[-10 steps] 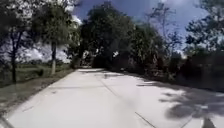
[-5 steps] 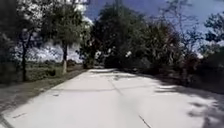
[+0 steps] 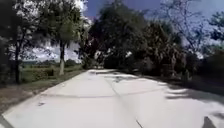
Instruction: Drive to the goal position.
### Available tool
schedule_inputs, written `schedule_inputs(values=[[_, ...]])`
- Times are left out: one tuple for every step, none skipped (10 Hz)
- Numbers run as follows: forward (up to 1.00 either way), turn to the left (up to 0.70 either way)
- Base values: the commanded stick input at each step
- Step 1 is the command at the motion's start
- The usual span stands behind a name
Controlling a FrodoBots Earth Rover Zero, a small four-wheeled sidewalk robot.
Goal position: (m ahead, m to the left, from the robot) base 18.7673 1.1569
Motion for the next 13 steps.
schedule_inputs(values=[[0.7,-0.12],[0.7,-0.33],[0.7,-0.21],[0.7,-0.06],[0.7,0.0],[0.7,0.0],[0.7,0.0],[0.7,0.0],[0.7,0.0],[0.7,0.0],[0.7,0.0],[0.7,0.0],[0.7,0.0]])
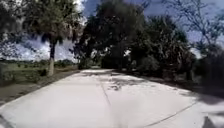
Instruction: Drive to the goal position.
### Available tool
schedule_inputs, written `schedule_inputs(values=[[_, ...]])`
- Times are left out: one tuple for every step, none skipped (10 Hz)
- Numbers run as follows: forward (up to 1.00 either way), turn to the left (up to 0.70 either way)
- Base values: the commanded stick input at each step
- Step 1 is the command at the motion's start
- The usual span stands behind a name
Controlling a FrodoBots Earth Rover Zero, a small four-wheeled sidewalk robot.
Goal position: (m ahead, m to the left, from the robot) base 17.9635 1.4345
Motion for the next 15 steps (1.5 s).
schedule_inputs(values=[[0.7,0.0],[0.7,0.0],[0.7,0.0],[0.7,0.0],[0.7,0.0],[0.7,0.0],[0.7,0.0],[0.7,0.0],[0.7,0.0],[0.7,0.0],[0.7,0.0],[0.7,0.0],[0.7,0.0],[0.7,0.0],[0.7,0.0]])
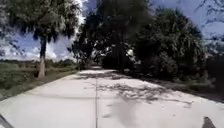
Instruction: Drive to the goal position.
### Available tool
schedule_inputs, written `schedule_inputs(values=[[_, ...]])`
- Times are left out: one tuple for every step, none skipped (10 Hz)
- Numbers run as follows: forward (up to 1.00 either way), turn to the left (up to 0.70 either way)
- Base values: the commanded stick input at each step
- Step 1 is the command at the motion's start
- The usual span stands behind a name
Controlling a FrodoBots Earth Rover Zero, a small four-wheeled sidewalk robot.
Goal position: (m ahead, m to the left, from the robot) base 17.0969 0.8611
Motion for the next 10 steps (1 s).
schedule_inputs(values=[[0.7,0.0],[0.7,0.0],[0.7,0.0],[0.7,0.0],[0.7,0.0],[0.7,0.0],[0.7,0.0],[0.7,0.0],[0.7,0.0],[0.7,0.0]])
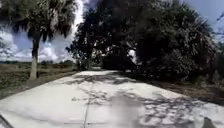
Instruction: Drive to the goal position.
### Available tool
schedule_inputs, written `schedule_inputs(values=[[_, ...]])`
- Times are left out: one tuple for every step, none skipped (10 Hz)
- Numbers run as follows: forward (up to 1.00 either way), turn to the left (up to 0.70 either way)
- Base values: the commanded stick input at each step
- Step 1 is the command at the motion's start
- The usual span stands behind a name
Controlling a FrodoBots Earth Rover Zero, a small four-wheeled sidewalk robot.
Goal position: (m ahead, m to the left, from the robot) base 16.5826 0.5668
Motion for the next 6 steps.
schedule_inputs(values=[[0.7,0.0],[0.7,0.0],[0.7,0.0],[0.7,0.0],[0.7,0.0],[0.7,0.0]])
